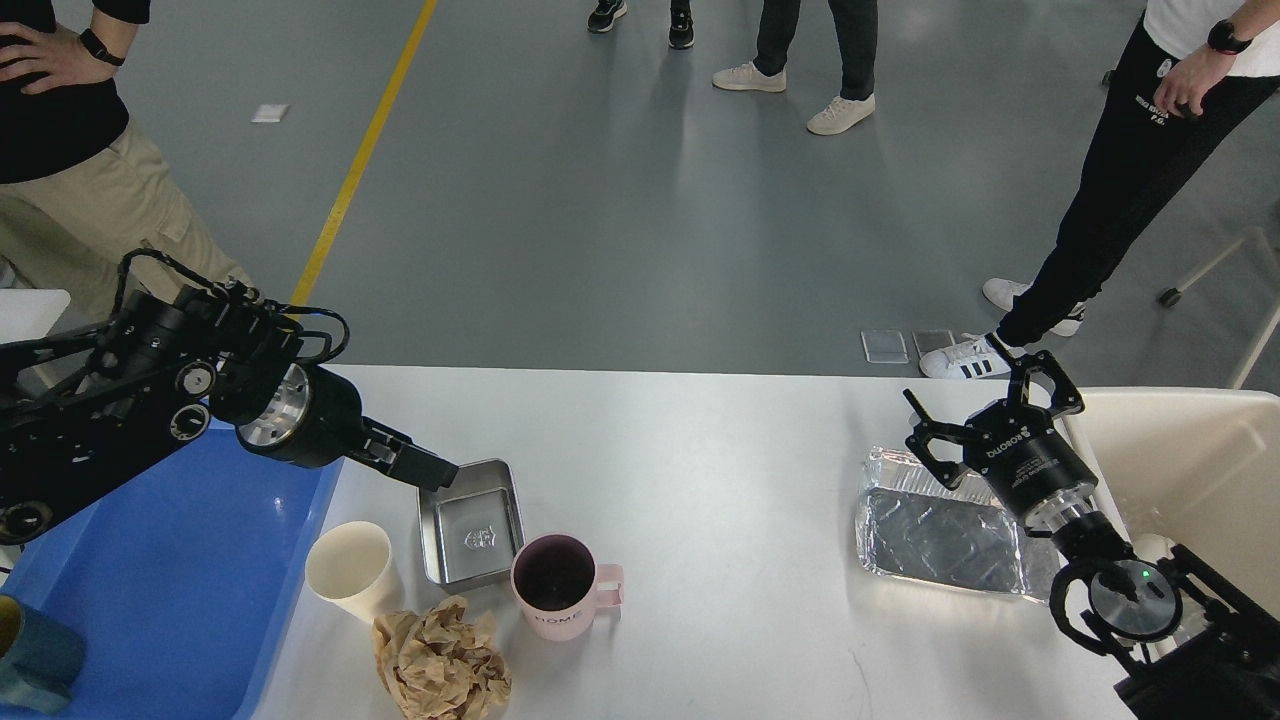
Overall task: Tidy desktop
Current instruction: 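Lower the left gripper onto the pink mug and grasp its rim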
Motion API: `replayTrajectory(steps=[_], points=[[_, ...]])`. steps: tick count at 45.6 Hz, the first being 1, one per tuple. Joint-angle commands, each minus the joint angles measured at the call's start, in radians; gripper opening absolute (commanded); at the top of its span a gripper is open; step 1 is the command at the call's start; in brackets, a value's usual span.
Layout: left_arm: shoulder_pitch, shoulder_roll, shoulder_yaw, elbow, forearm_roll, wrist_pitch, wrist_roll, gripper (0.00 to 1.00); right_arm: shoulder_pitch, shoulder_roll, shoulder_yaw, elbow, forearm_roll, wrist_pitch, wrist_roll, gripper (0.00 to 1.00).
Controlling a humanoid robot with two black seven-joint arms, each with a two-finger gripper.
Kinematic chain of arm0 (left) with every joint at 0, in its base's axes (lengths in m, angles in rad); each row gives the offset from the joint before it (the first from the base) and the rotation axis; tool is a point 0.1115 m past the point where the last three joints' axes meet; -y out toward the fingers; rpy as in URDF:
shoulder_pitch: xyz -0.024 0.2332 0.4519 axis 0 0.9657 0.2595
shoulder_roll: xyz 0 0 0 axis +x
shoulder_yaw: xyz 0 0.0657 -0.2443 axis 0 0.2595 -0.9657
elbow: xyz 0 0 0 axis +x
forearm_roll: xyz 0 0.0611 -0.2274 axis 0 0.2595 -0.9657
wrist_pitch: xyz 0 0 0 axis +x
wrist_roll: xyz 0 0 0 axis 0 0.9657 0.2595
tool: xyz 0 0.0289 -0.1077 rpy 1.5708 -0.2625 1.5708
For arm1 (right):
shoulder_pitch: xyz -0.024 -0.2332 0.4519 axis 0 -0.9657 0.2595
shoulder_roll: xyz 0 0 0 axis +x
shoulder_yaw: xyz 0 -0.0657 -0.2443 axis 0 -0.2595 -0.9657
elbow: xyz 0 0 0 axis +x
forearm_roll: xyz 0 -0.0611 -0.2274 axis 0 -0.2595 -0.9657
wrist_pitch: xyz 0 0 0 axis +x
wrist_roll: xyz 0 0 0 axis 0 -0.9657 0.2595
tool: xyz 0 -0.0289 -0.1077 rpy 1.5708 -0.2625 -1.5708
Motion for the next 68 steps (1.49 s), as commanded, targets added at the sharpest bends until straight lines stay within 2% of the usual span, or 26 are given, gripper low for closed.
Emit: replayTrajectory(steps=[1, 11, 19, 24, 41, 57, 68], points=[[-0.025, -0.093, 0.025, 0.001, 0.019, -0.022, -0.002, 0.97, -0.006, -0.002, 0.0, 0.001, 0.0, 0.002, 0.0, 1.0], [-0.068, -0.168, 0.15, 0.006, 0.036, -0.022, -0.017, 0.97, -0.008, -0.002, 0.001, 0.001, 0.0, 0.003, 0.0, 1.0], [-0.074, -0.21, 0.203, 0.021, 0.128, 0.0, -0.106, 0.97, -0.008, -0.002, 0.008, 0.004, 0.0, 0.003, 0.002, 1.0], [-0.068, -0.245, 0.203, 0.056, 0.171, 0.015, -0.14, 0.97, -0.008, -0.002, 0.011, 0.006, 0.0, 0.003, 0.002, 1.0], [-0.065, -0.283, 0.229, 0.148, 0.191, 0.044, -0.143, 0.96, -0.008, -0.002, 0.012, 0.006, 0.0, 0.006, 0.002, 1.0], [-0.063, -0.306, 0.284, 0.233, 0.189, 0.133, -0.153, 0.96, -0.008, -0.002, 0.012, 0.006, 0.0, 0.008, 0.002, 1.0], [-0.061, -0.354, 0.285, 0.289, 0.189, 0.15, -0.155, 0.93, -0.008, -0.005, 0.014, 0.006, 0.0, 0.008, 0.002, 1.0]])
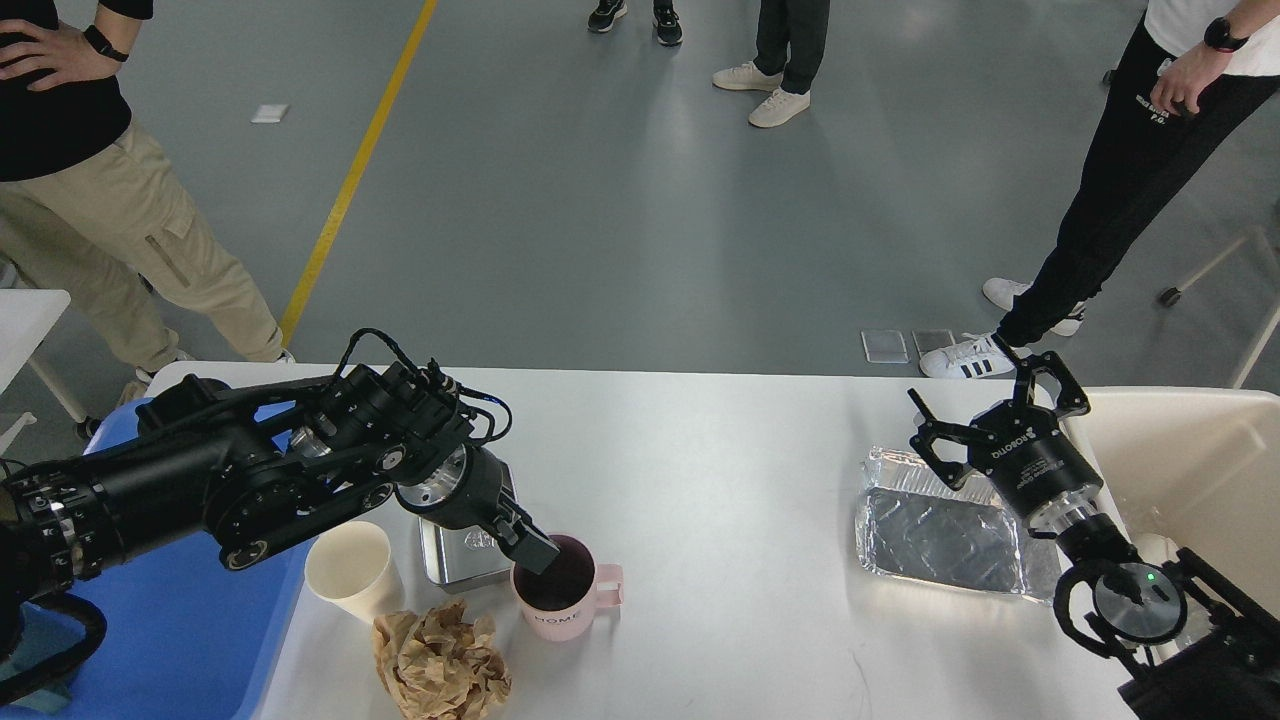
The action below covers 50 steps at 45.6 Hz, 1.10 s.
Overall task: Tidy desktop
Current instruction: 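Lower the left gripper onto the pink mug and grasp its rim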
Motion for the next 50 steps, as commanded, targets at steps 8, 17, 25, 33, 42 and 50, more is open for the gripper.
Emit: replayTrajectory(steps=[8, 17, 25, 33, 42, 50], points=[[0.005, -0.036, 0.005, 0.053, 0.002, 0.007, -0.014, 0.9, 0.0, -0.004, 0.001, 0.0, 0.001, 0.002, 0.0, 1.0], [0.005, -0.054, 0.061, 0.079, 0.002, 0.049, -0.025, 0.9, 0.0, -0.004, 0.001, 0.001, 0.001, 0.003, 0.0, 1.0], [0.005, -0.073, 0.075, 0.093, 0.003, 0.078, -0.053, 0.89, 0.0, -0.004, 0.001, 0.008, 0.001, 0.003, 0.0, 1.0], [0.002, -0.088, 0.075, 0.111, 0.009, 0.079, -0.054, 0.85, -0.002, -0.004, 0.001, 0.008, 0.001, 0.003, 0.0, 1.0], [-0.005, -0.088, 0.086, 0.111, 0.029, 0.081, -0.077, 0.74, -0.002, -0.004, 0.001, 0.008, 0.001, 0.003, 0.0, 1.0], [-0.009, -0.088, 0.101, 0.111, 0.064, 0.081, -0.105, 0.56, -0.002, -0.005, 0.001, 0.008, 0.001, 0.002, 0.002, 1.0]])
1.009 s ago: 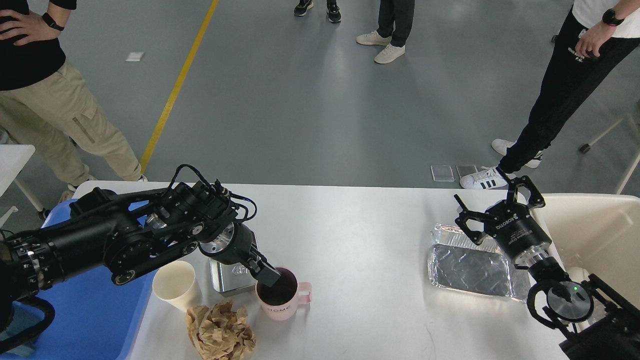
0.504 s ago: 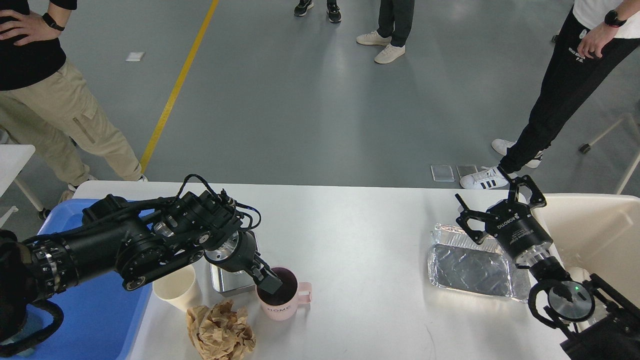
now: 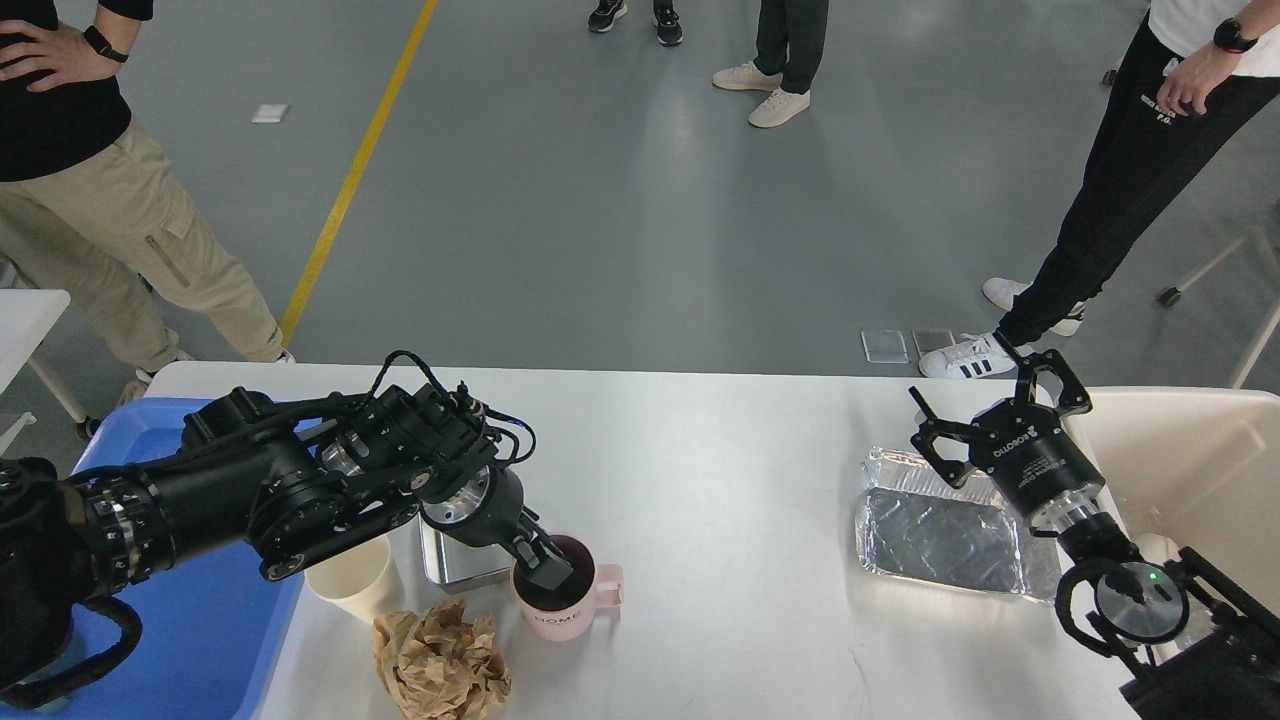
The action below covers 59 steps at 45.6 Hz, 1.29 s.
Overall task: Tidy desktop
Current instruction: 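Lower the left gripper onto the pink mug and grasp its rim, then lift the pink mug with the left gripper and carry it over the blue tray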
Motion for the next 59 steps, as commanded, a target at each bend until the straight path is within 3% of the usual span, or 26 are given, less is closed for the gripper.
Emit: replayTrajectory(steps=[1, 9, 24, 33, 44, 59], points=[[-0.002, 0.0, 0.009, 0.0, 0.02, 0.0, -0.016, 0.54, 0.0, -0.001, 0.0, 0.0, 0.0, 0.0, 0.001, 1.0], [0.0, 0.0, 0.01, 0.002, 0.021, 0.0, -0.031, 0.3, 0.0, 0.0, 0.0, 0.0, 0.0, 0.0, 0.001, 1.0], [-0.002, 0.008, 0.018, 0.014, 0.055, 0.006, -0.083, 0.09, 0.0, 0.0, 0.0, 0.0, 0.0, -0.001, 0.001, 1.0], [-0.005, 0.011, 0.018, 0.02, 0.058, 0.008, -0.1, 0.02, 0.0, 0.0, 0.0, 0.0, 0.0, -0.001, 0.001, 1.0], [-0.023, 0.009, 0.013, 0.02, 0.055, 0.006, -0.114, 0.0, 0.0, 0.0, 0.0, -0.002, 0.0, -0.001, 0.001, 1.0], [-0.169, 0.002, -0.019, -0.014, -0.054, -0.018, -0.152, 0.01, 0.003, 0.003, 0.0, -0.012, -0.002, -0.003, 0.001, 1.0]])
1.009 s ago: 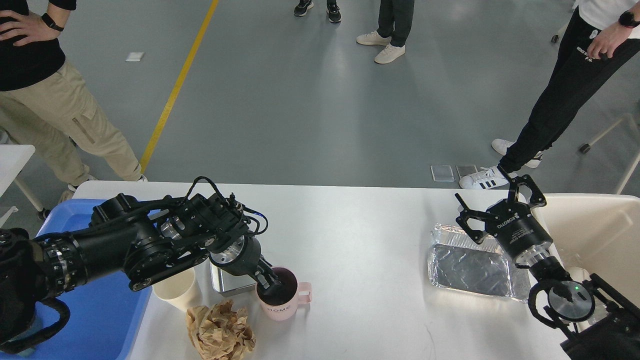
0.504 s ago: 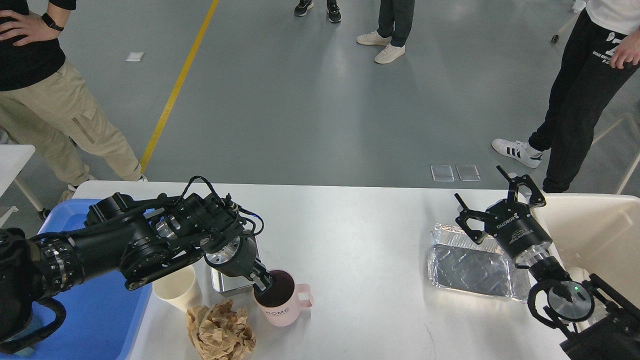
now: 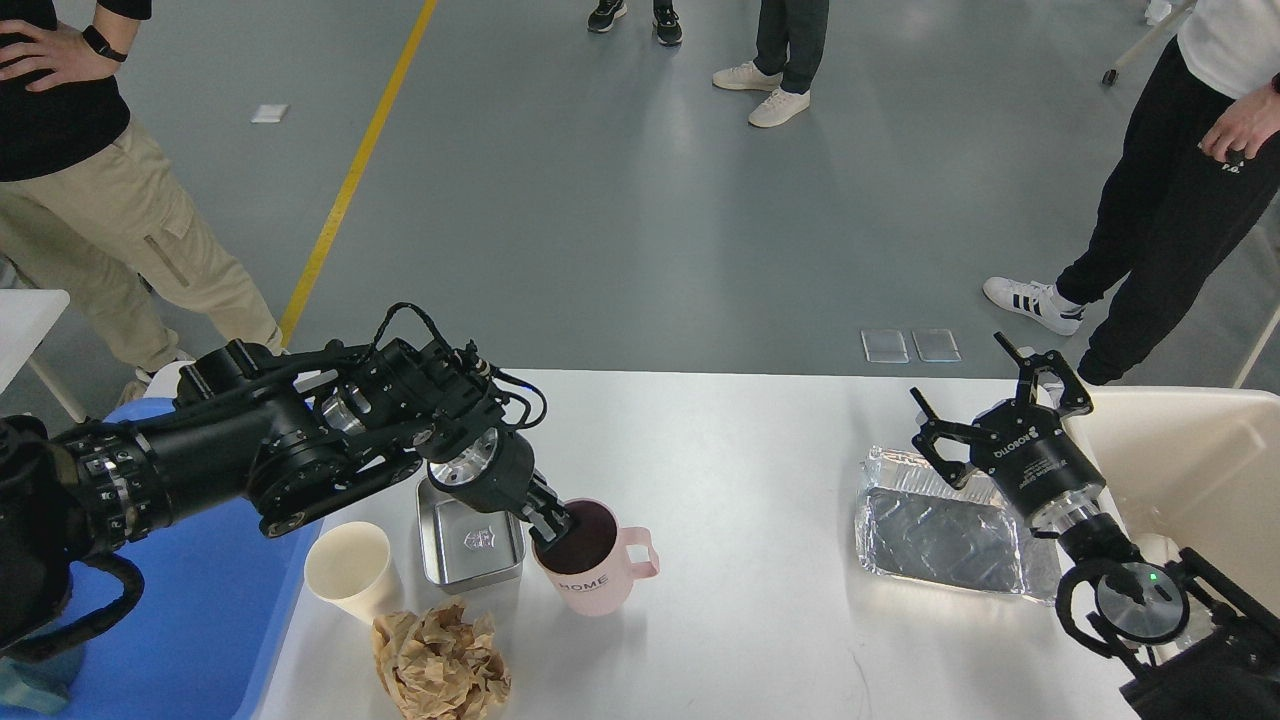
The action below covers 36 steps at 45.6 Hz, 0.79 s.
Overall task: Tidy desktop
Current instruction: 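Lift the pink mug with the left gripper and carry it over the blue tray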
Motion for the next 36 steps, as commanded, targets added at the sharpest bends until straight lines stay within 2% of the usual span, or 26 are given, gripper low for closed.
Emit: replayTrajectory(steps=[1, 17, 29, 36], points=[[-0.065, -0.001, -0.007, -0.015, -0.064, -0.012, -0.006, 0.01, 0.001, -0.001, 0.0, -0.001, 0.0, -0.002, 0.0, 1.0], [-0.203, 0.037, -0.03, -0.125, -0.142, -0.084, -0.009, 0.02, 0.005, -0.002, -0.002, -0.006, 0.0, -0.006, 0.0, 1.0], [-0.31, 0.341, -0.081, -0.315, -0.144, -0.212, -0.053, 0.03, 0.011, -0.004, -0.003, -0.007, 0.0, -0.008, -0.002, 1.0], [-0.318, 0.528, -0.098, -0.412, -0.144, -0.221, -0.066, 0.03, 0.013, -0.005, -0.005, -0.006, 0.0, -0.008, -0.002, 1.0]])
